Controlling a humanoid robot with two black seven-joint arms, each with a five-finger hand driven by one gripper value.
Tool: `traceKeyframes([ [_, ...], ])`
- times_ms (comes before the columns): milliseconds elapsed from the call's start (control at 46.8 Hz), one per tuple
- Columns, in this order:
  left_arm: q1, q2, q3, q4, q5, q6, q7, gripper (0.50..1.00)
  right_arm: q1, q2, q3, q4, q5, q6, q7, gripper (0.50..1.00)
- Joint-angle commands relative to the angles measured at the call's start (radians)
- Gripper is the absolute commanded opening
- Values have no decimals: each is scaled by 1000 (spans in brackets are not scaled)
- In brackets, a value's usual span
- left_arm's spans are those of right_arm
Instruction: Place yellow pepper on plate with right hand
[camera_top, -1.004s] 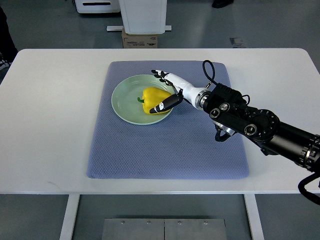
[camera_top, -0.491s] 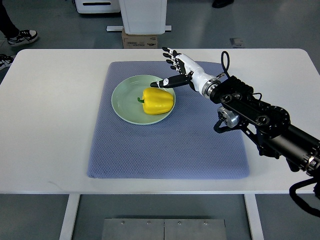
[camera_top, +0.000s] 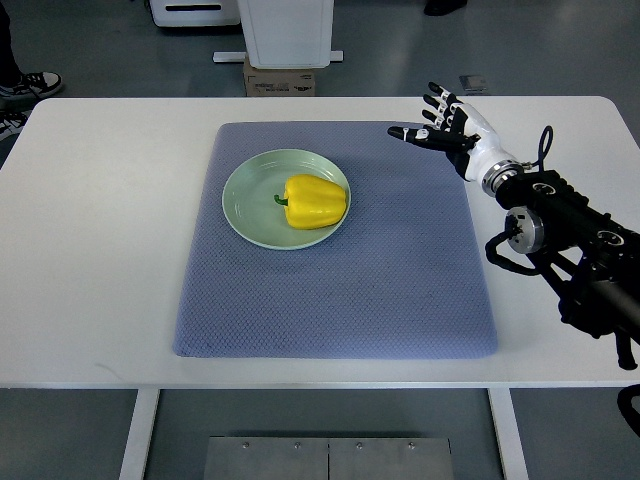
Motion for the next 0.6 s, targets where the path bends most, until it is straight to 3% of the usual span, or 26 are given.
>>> traceKeyframes([
  [0, 0, 0, 0, 0, -1, 0, 0, 1000, -20, -20, 0, 0, 57, 0, -2, 1000],
  [235, 0, 0, 0, 0, 1, 0, 0, 1000, -69, -76, 12, 0, 132, 5, -2, 1000],
  [577, 0, 0, 0, 0, -1, 0, 0, 1000, -204, -81, 259, 71, 131, 17, -3, 1000],
])
